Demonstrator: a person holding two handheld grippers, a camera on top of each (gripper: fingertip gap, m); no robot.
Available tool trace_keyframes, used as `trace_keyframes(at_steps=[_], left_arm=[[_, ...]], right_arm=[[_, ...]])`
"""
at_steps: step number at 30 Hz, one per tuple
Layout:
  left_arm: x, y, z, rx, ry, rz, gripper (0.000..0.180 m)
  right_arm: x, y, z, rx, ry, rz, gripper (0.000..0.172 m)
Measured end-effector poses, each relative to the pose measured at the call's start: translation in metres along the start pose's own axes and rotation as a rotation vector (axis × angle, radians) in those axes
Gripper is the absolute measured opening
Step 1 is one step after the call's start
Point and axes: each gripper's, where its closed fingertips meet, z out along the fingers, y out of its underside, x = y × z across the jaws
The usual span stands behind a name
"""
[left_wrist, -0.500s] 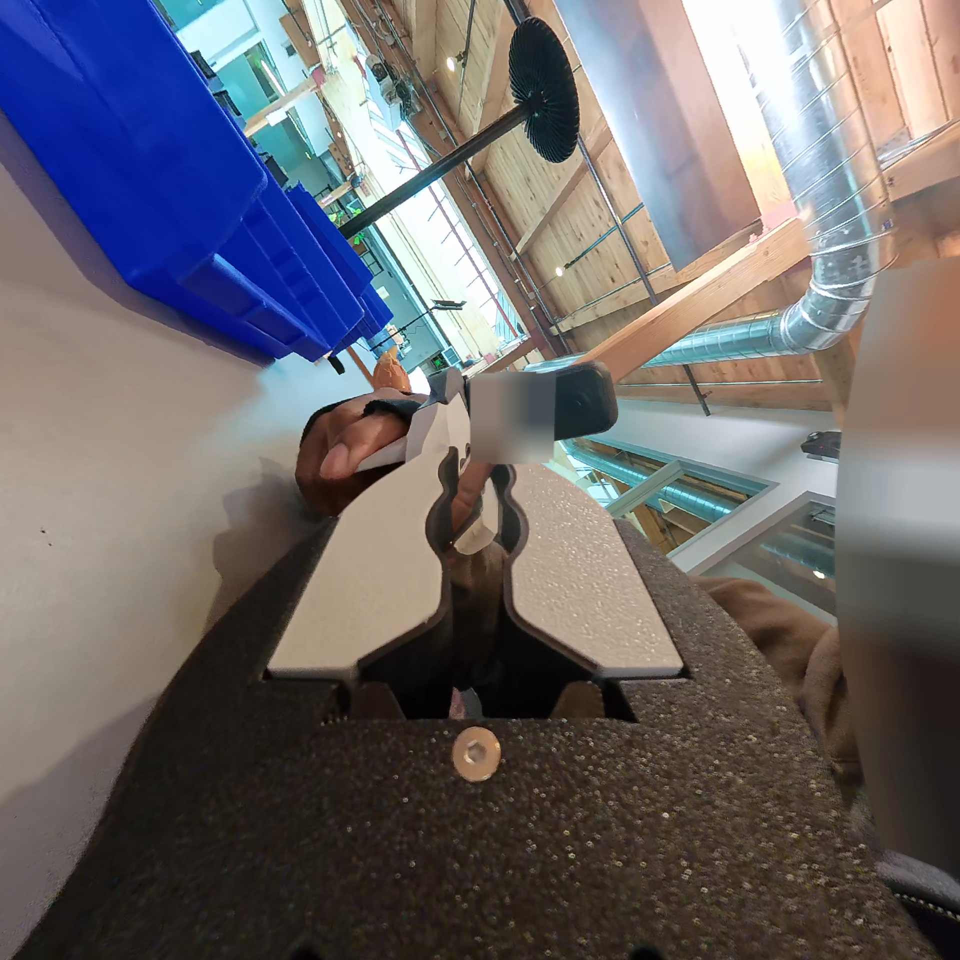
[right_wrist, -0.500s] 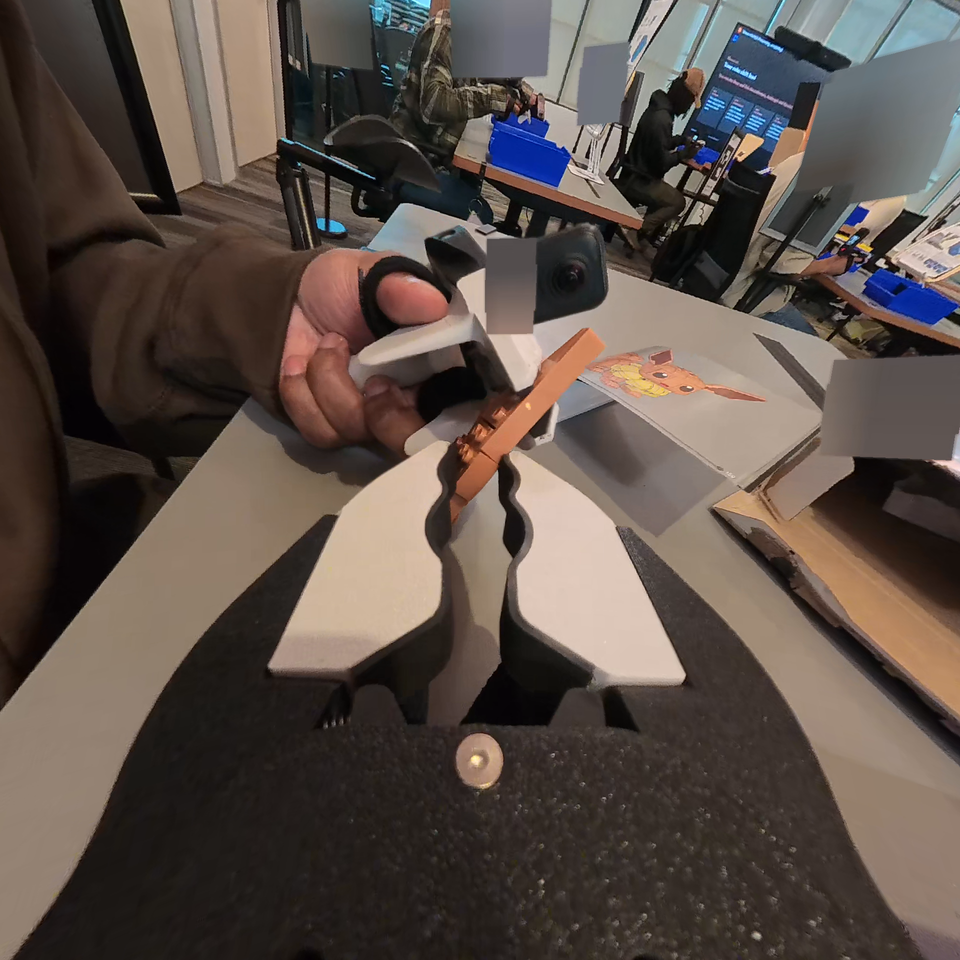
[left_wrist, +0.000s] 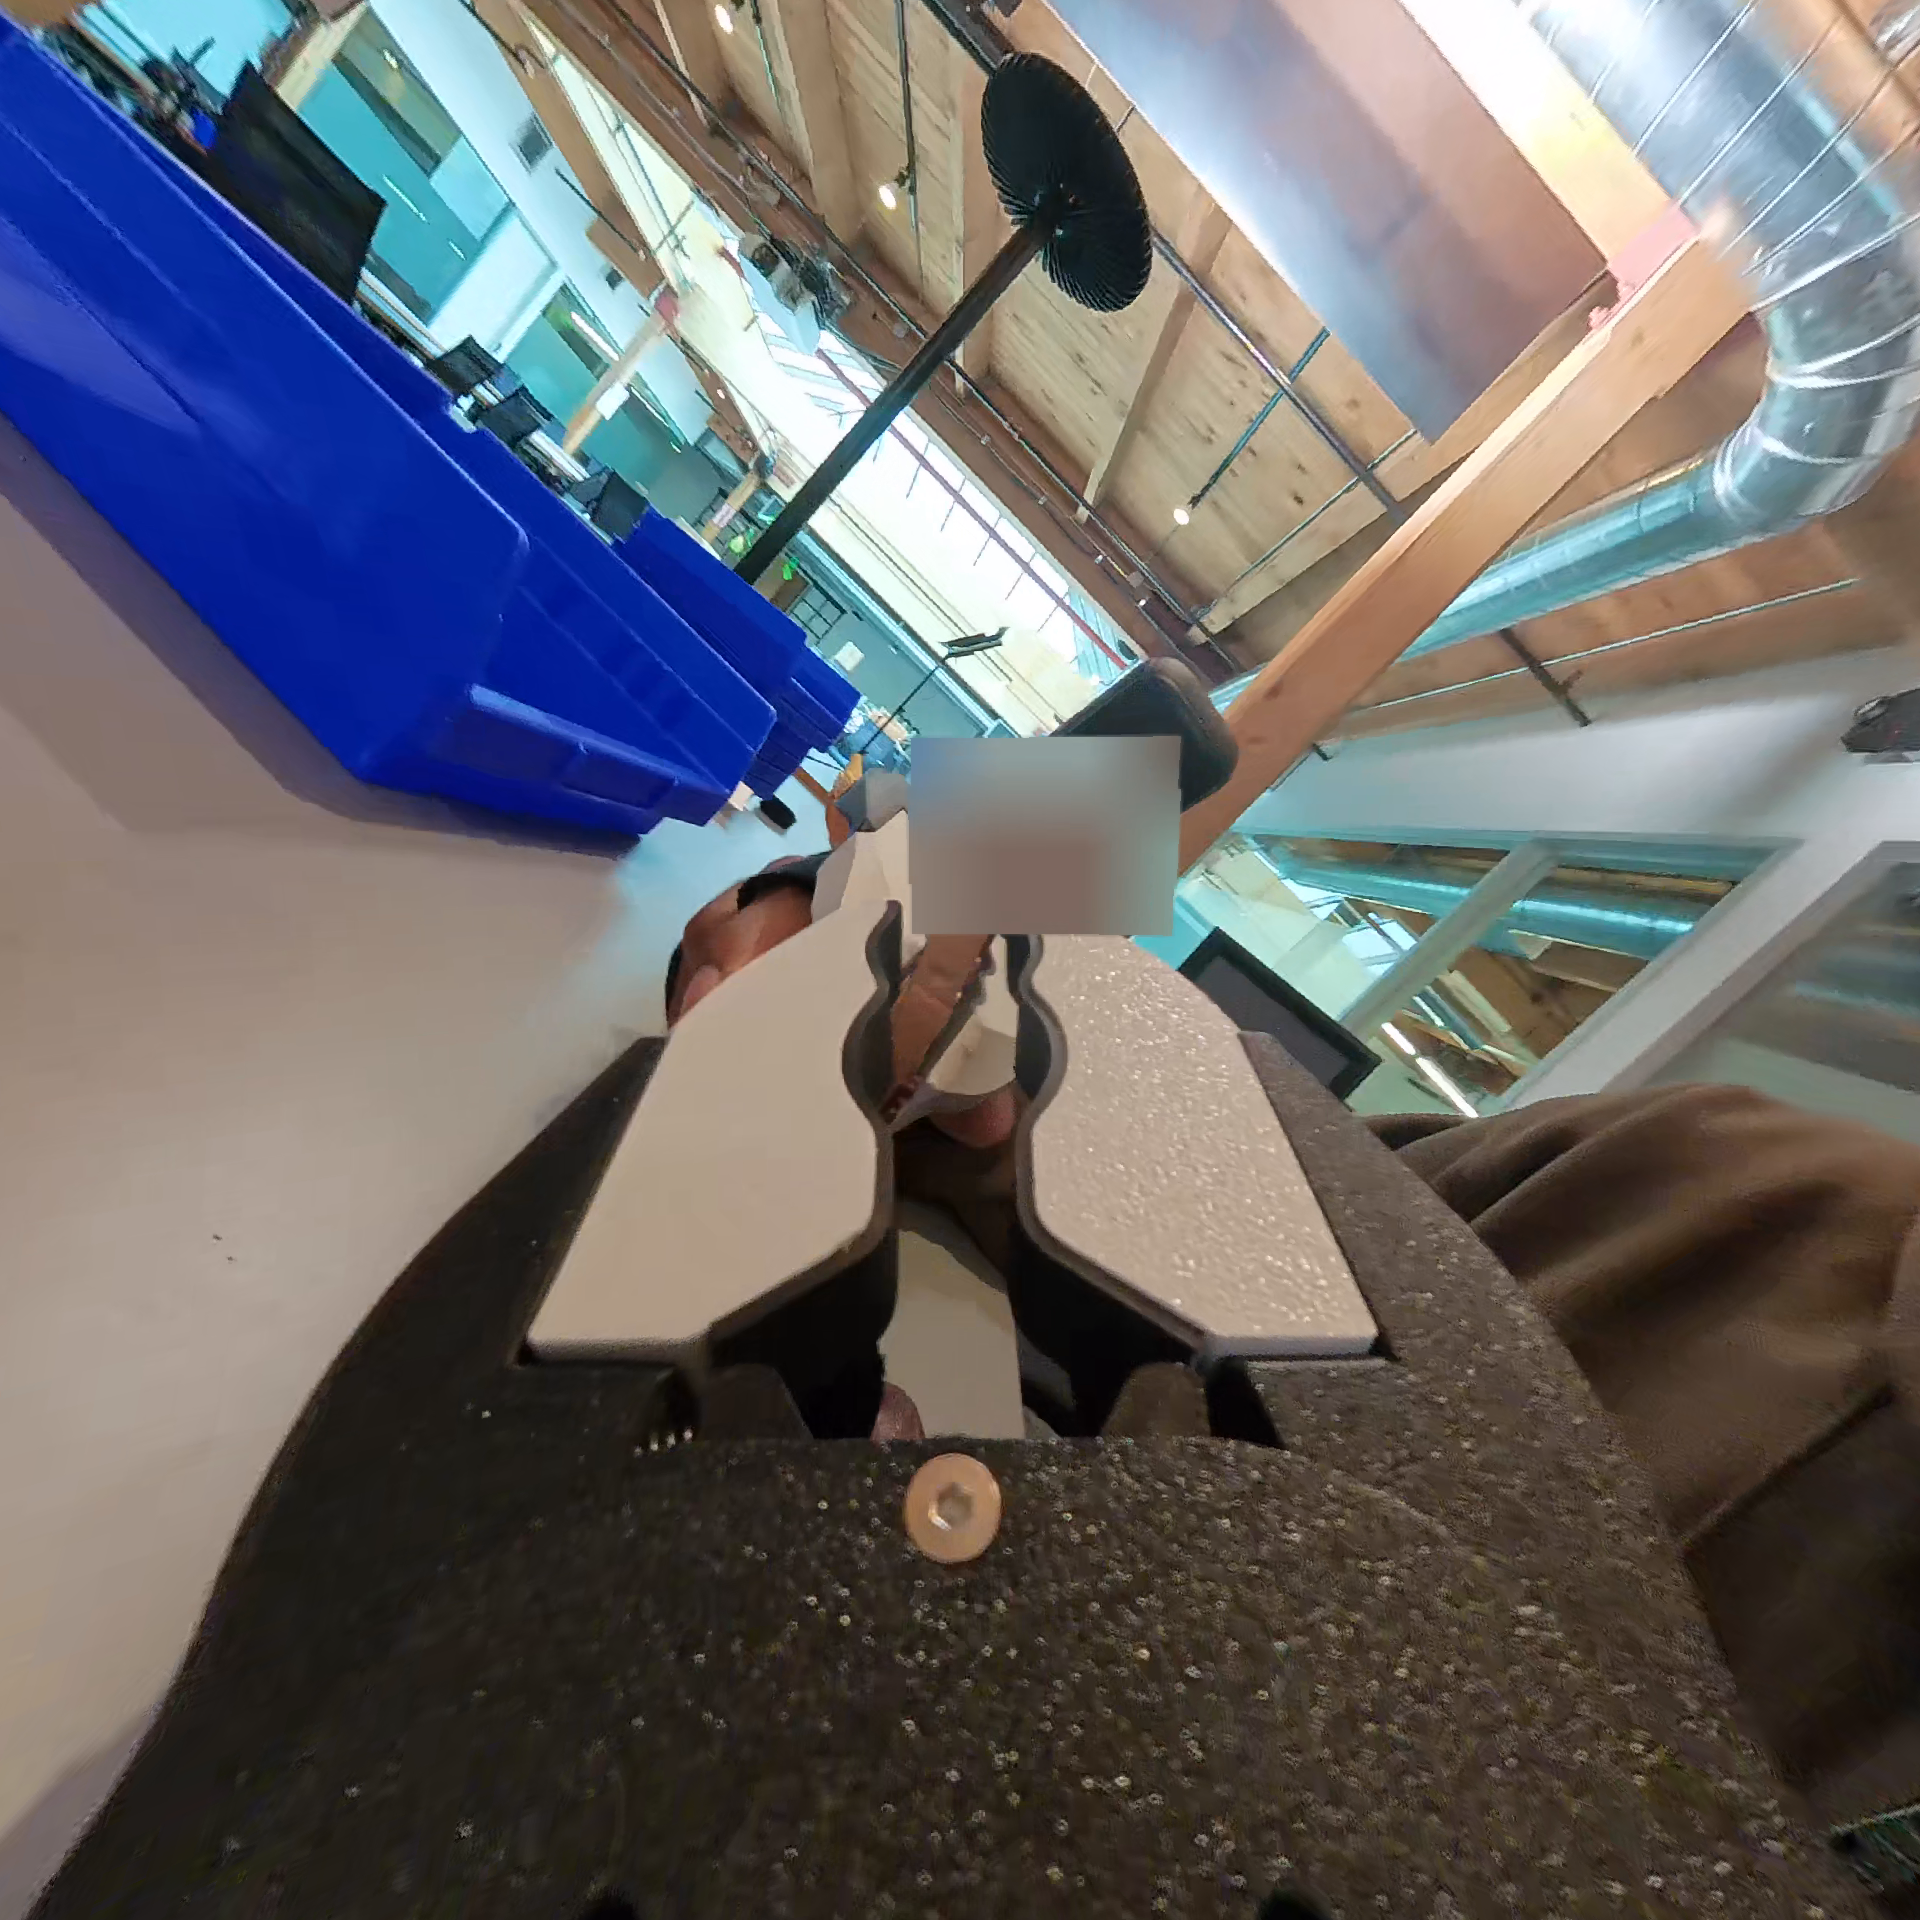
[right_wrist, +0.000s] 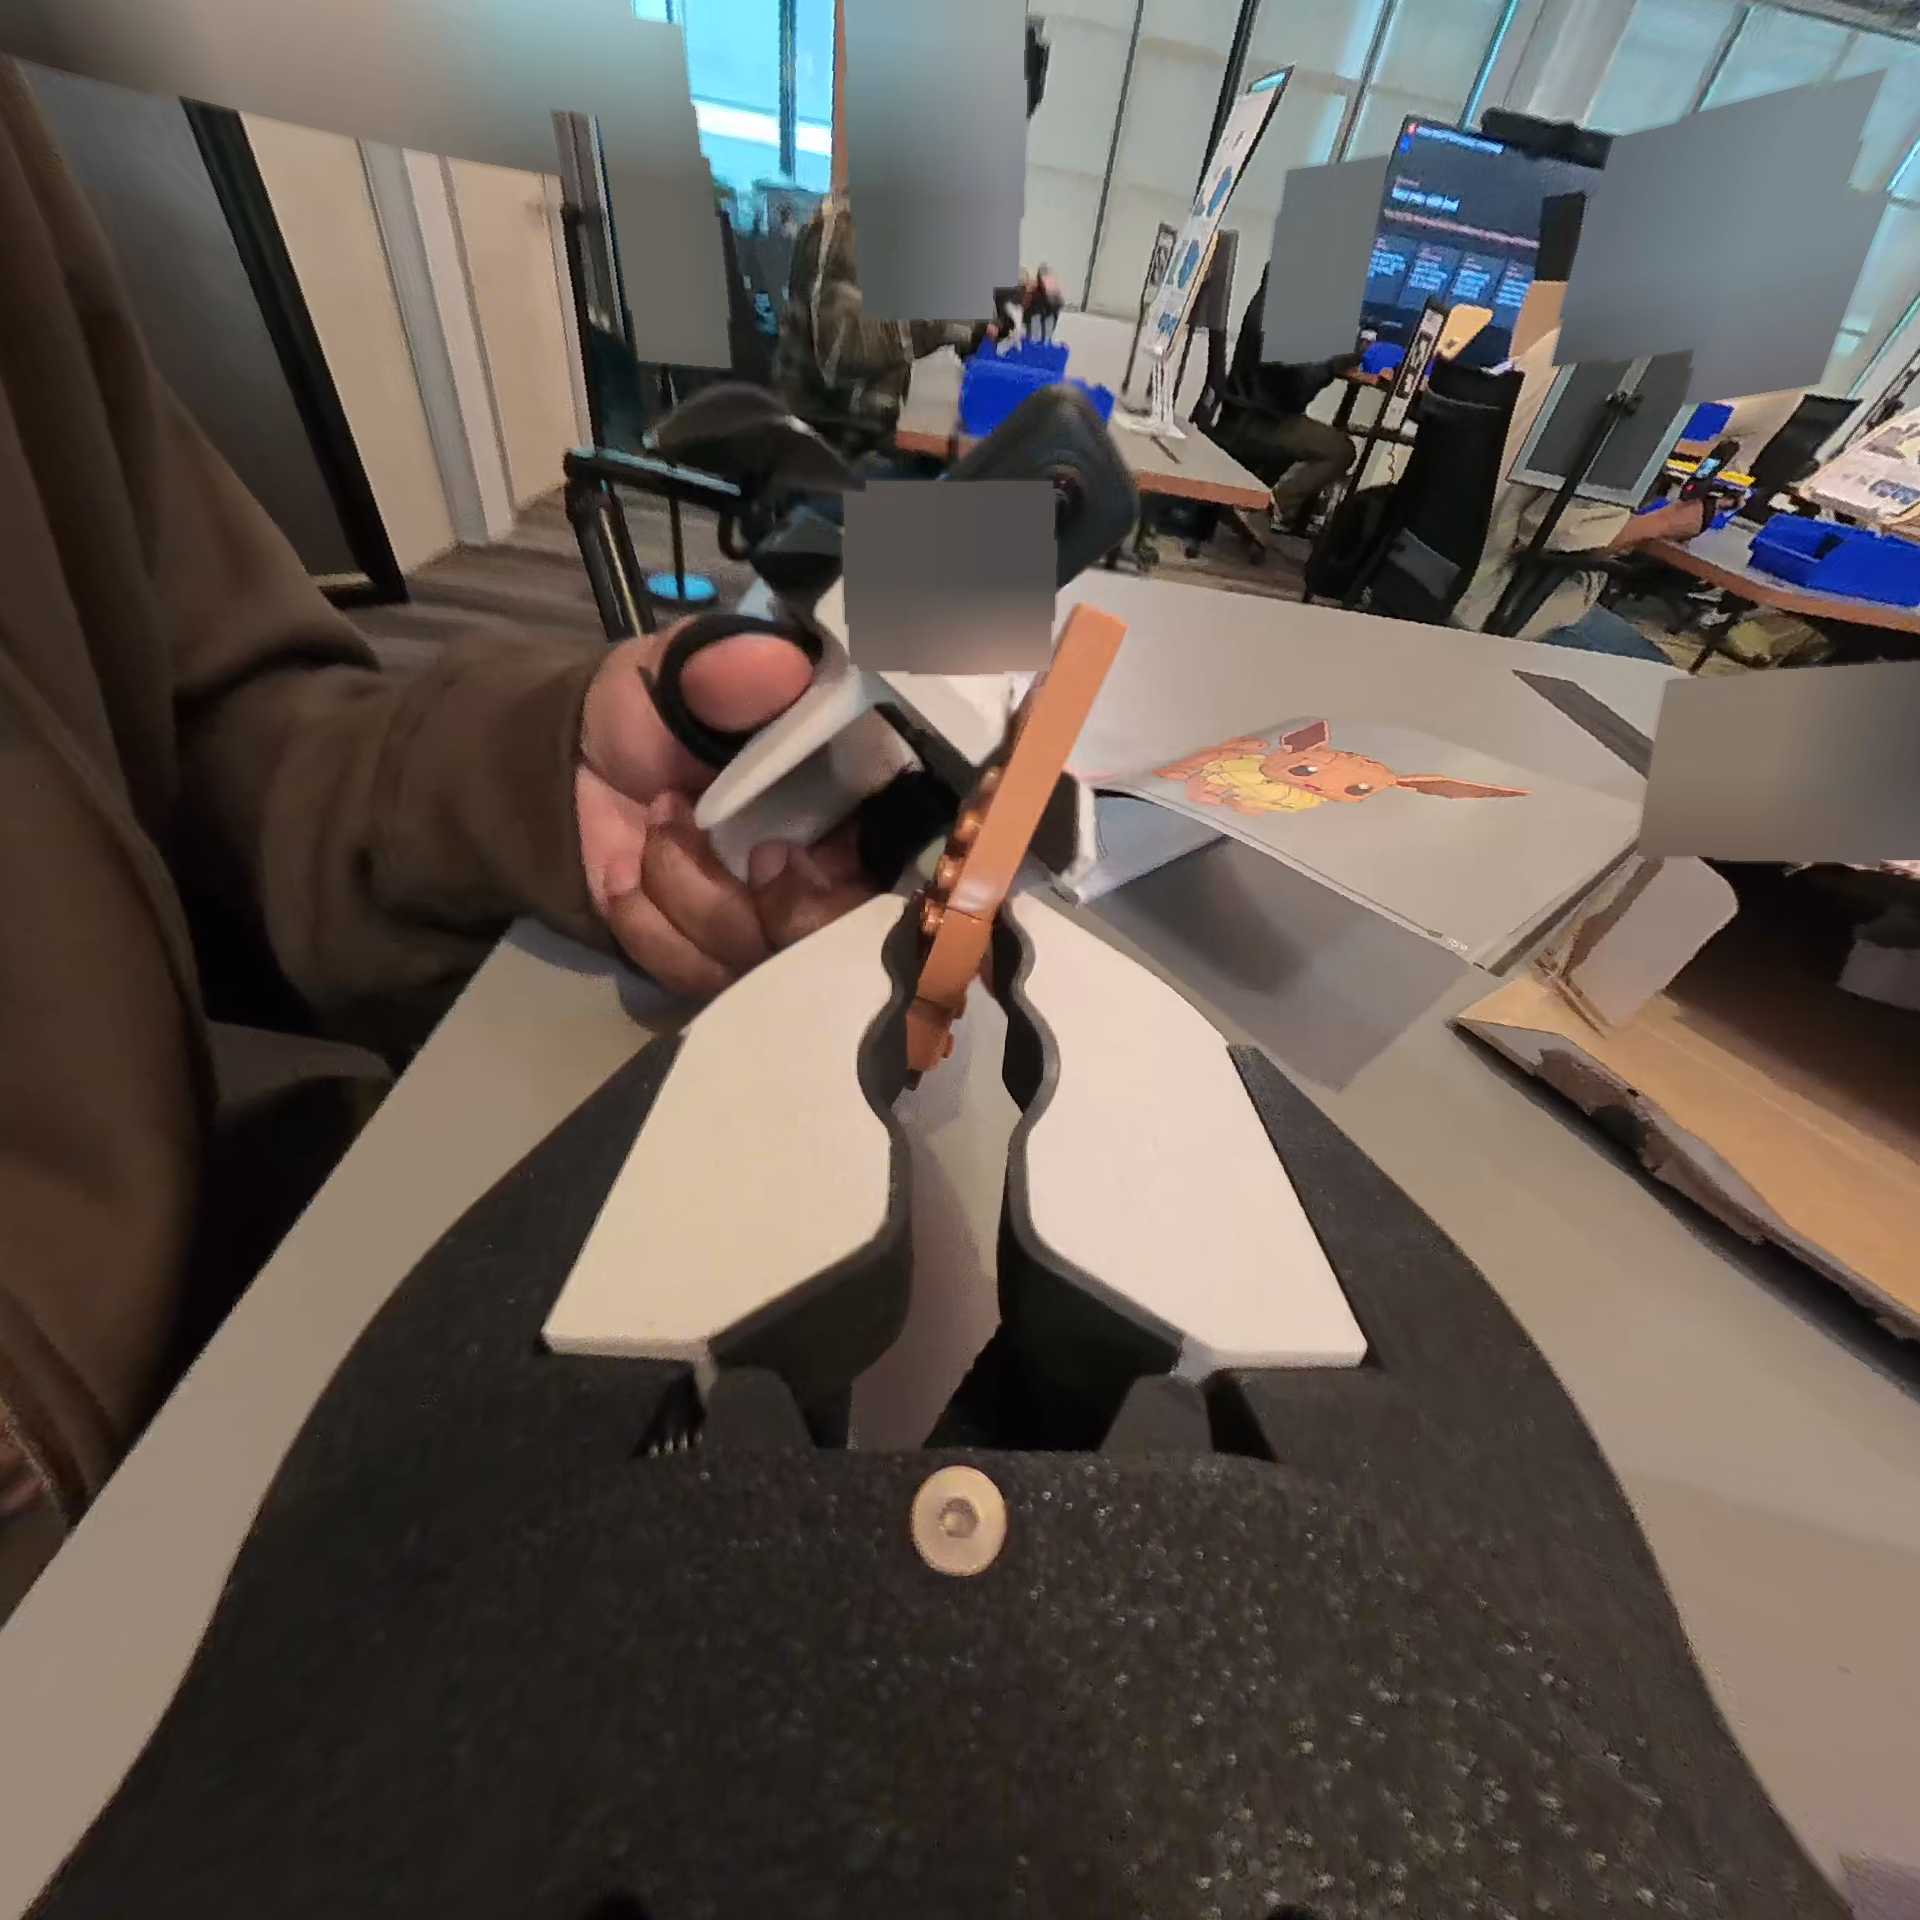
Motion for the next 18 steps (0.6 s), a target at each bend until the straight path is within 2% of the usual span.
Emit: trace_keyframes(at_steps=[2,8,13,18], left_arm=[[0.000,-0.002,-0.001,0.008,-0.008,0.023,0.029],[0.001,0.002,0.001,-0.019,-0.028,0.099,0.033],[0.005,0.006,0.004,-0.037,-0.013,0.124,0.032],[0.009,0.008,0.006,-0.037,-0.018,0.196,0.023]], right_arm=[[0.001,-0.007,-0.002,0.055,-0.019,0.059,0.013],[0.009,-0.027,-0.012,0.236,-0.059,0.241,0.013],[0.013,-0.037,-0.014,0.353,-0.090,0.329,0.013],[0.013,-0.038,-0.011,0.381,-0.078,0.328,0.013]])
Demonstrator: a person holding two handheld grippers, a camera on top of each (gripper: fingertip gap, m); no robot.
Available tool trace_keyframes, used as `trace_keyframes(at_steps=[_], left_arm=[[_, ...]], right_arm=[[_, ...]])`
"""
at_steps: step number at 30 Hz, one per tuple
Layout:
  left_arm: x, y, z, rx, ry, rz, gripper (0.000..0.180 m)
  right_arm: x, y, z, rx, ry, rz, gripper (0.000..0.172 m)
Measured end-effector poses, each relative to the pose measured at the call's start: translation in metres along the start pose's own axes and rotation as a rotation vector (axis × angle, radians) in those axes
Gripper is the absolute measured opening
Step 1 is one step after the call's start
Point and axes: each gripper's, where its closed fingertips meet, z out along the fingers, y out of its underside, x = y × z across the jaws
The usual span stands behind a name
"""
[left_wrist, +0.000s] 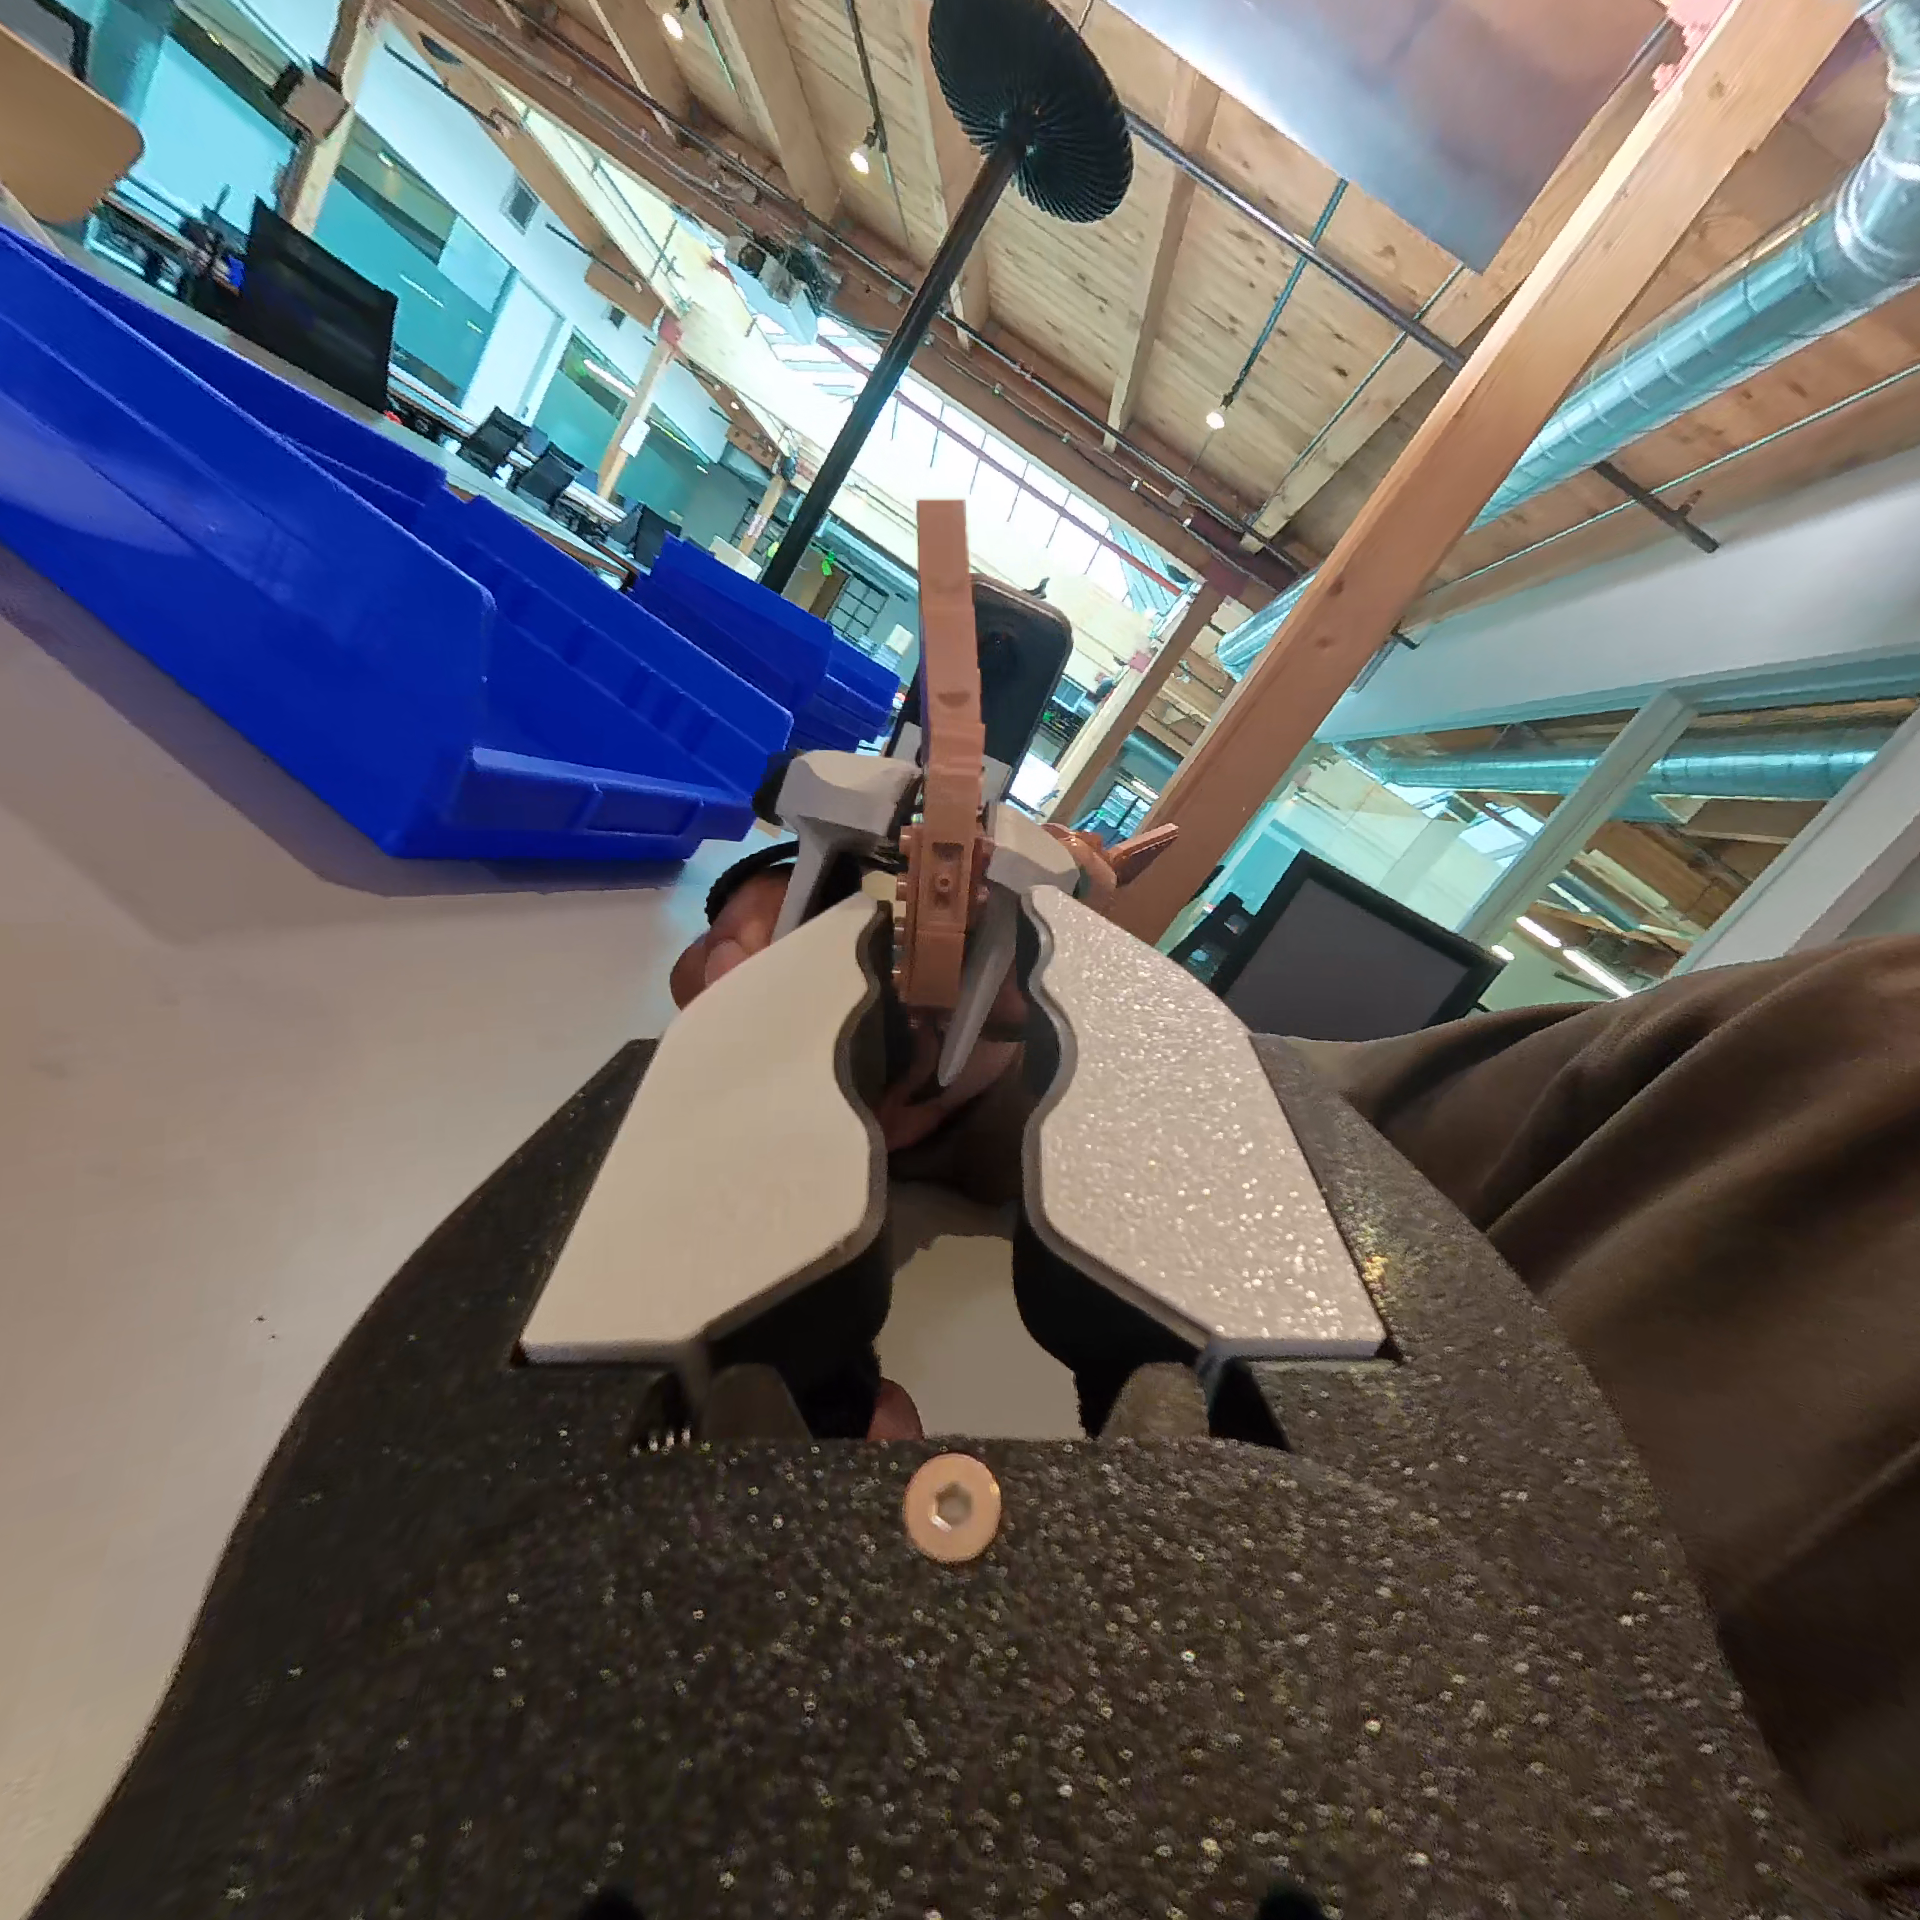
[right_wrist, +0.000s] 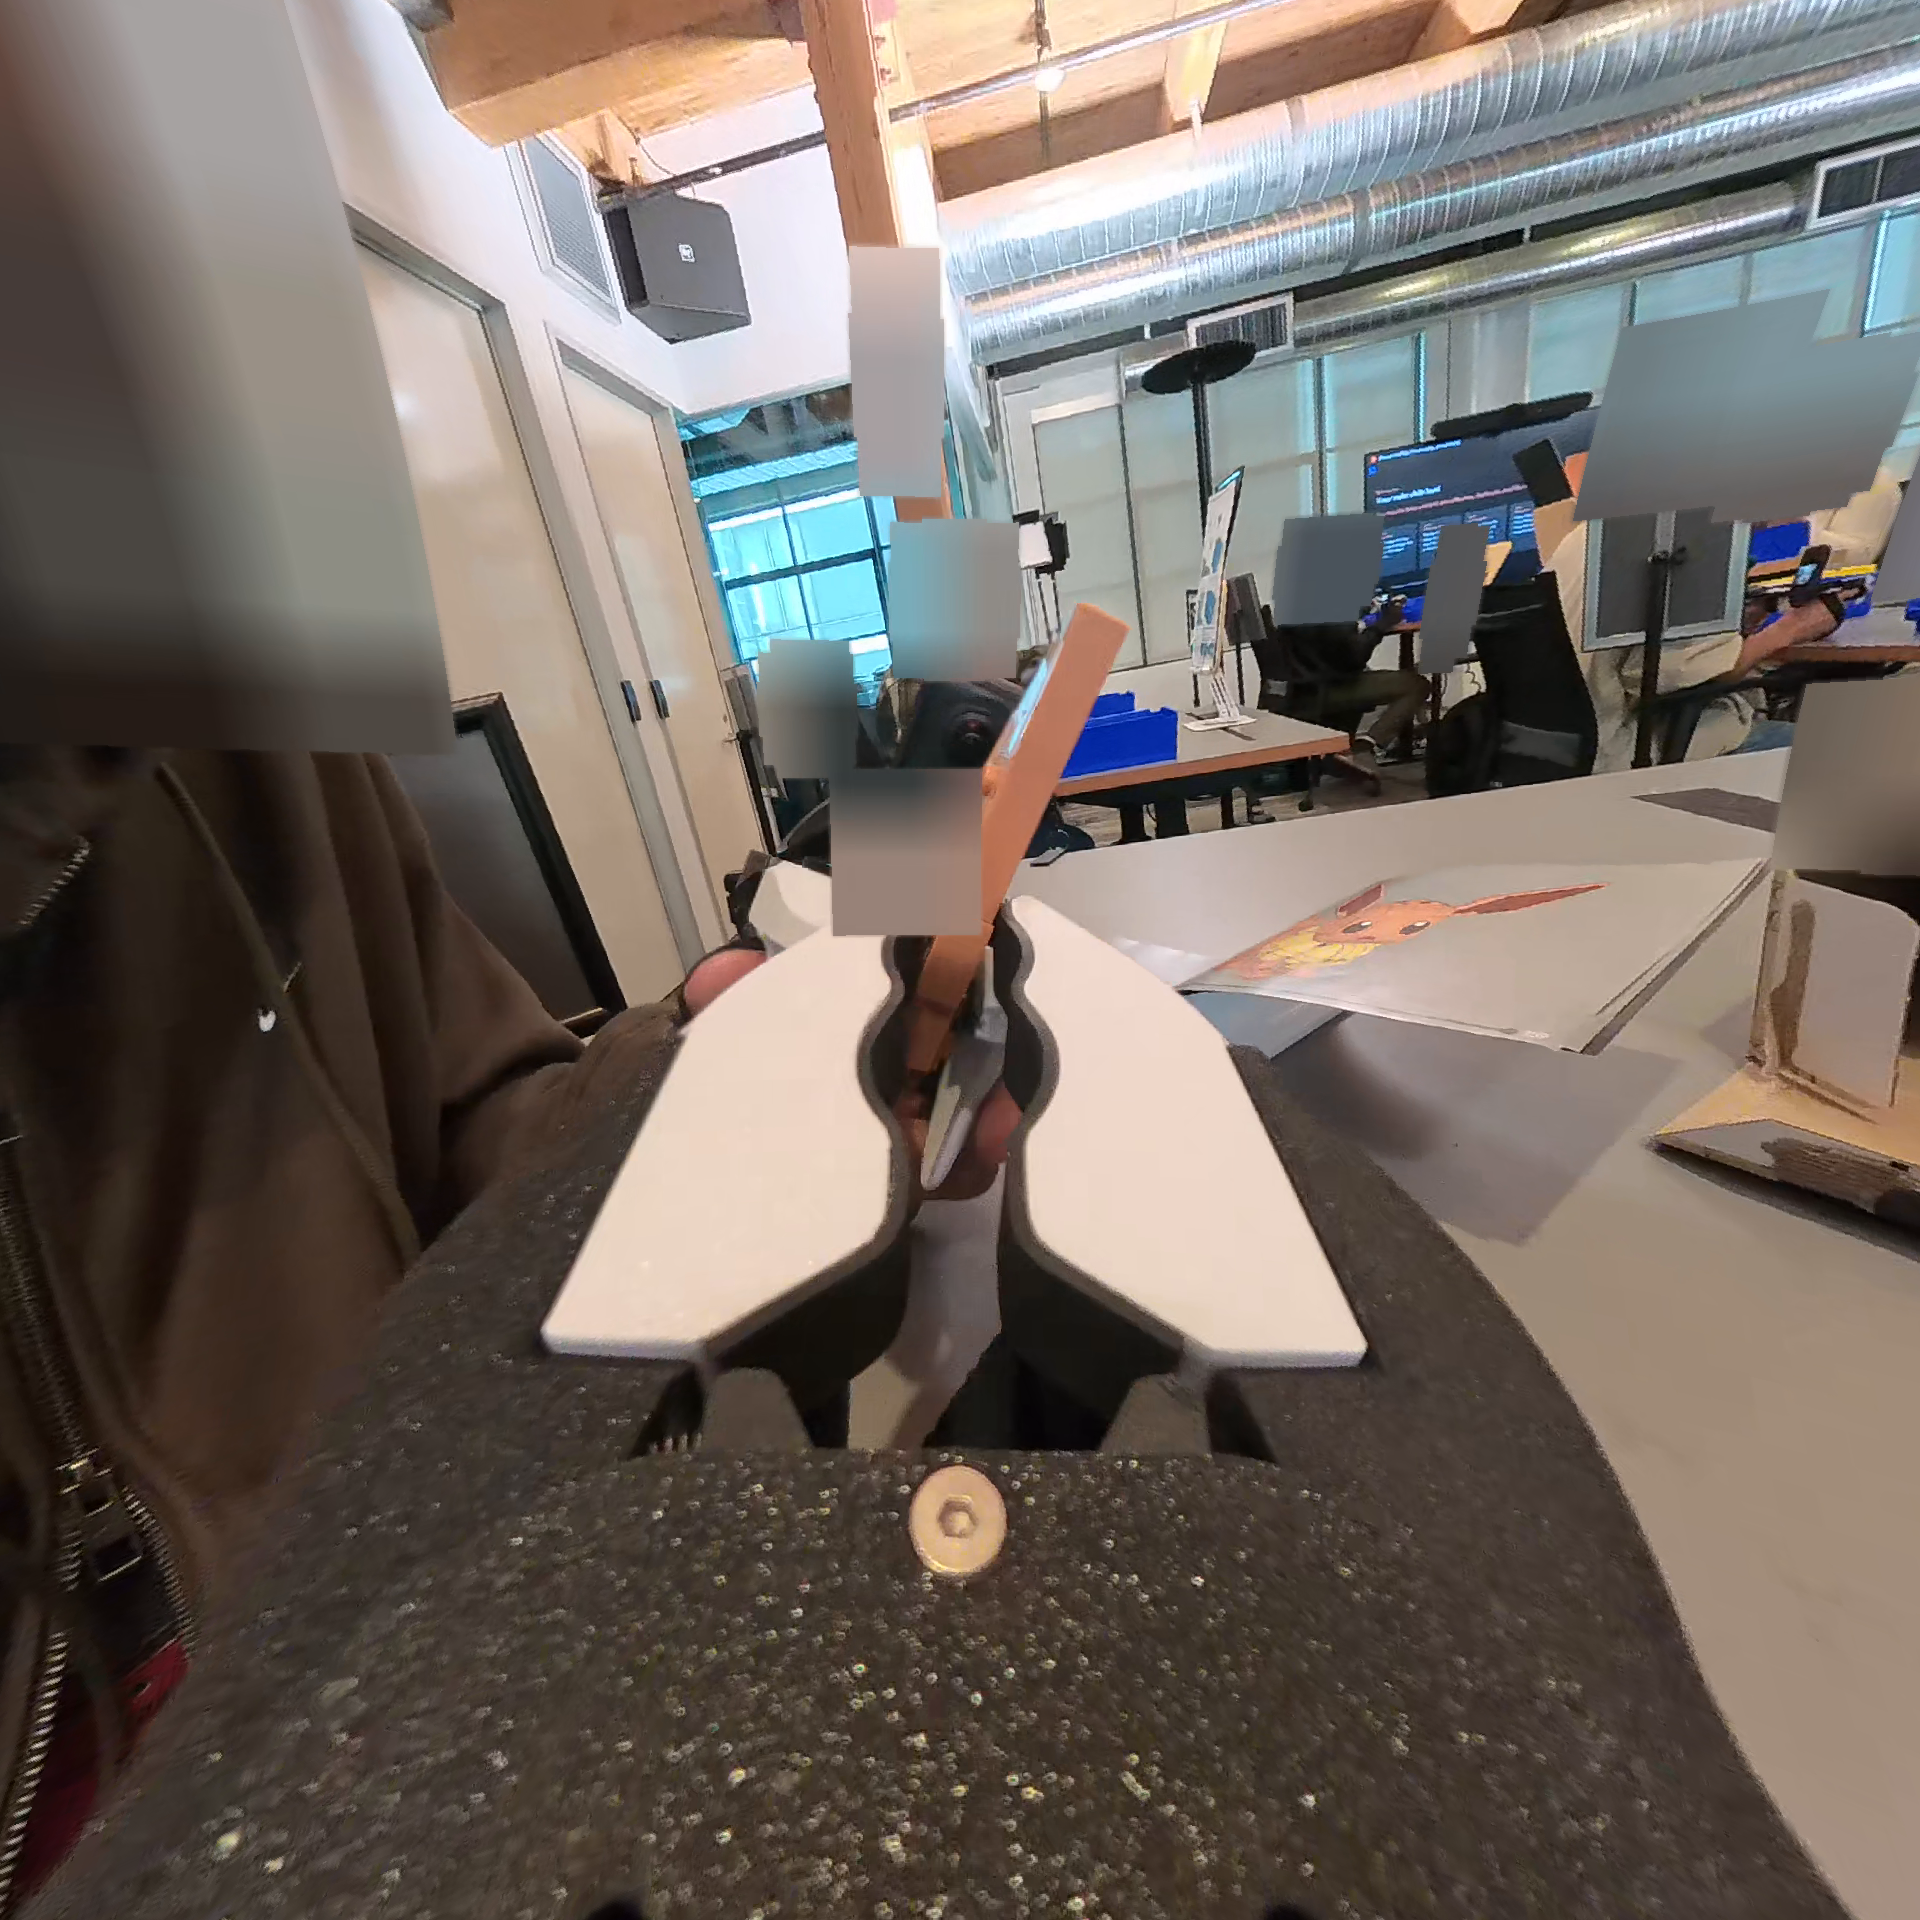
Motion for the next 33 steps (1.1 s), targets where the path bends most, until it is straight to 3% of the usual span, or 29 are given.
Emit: trace_keyframes(at_steps=[3,13,16,21,22,24,26,29,33], left_arm=[[-0.001,0.000,-0.002,-0.011,-0.015,0.031,0.013],[0.000,0.014,-0.002,-0.131,-0.031,0.104,0.012],[0.000,0.022,-0.001,-0.189,-0.042,0.149,0.012],[-0.006,0.018,-0.001,-0.166,-0.083,0.141,0.016],[-0.007,0.017,-0.001,-0.162,-0.087,0.143,0.030],[-0.006,0.020,0.001,-0.180,-0.090,0.156,0.037],[-0.007,0.022,0.002,-0.190,-0.104,0.184,0.035],[-0.010,0.019,0.001,-0.174,-0.136,0.226,0.017],[-0.010,0.019,-0.001,-0.178,-0.122,0.201,0.016]], right_arm=[[0.000,0.000,0.000,-0.005,0.002,-0.006,0.018],[0.002,-0.015,-0.010,0.020,-0.039,0.094,0.040],[0.005,-0.015,-0.013,0.007,-0.039,0.139,0.016],[0.004,-0.019,-0.013,0.017,-0.027,0.120,0.009],[0.004,-0.018,-0.013,0.013,-0.021,0.113,0.008],[0.003,-0.014,-0.011,-0.005,-0.015,0.101,0.008],[0.000,-0.011,-0.008,-0.018,-0.028,0.111,0.008],[-0.003,-0.007,-0.004,-0.030,-0.050,0.121,0.008],[-0.001,-0.006,-0.003,-0.043,-0.024,0.101,0.009]])
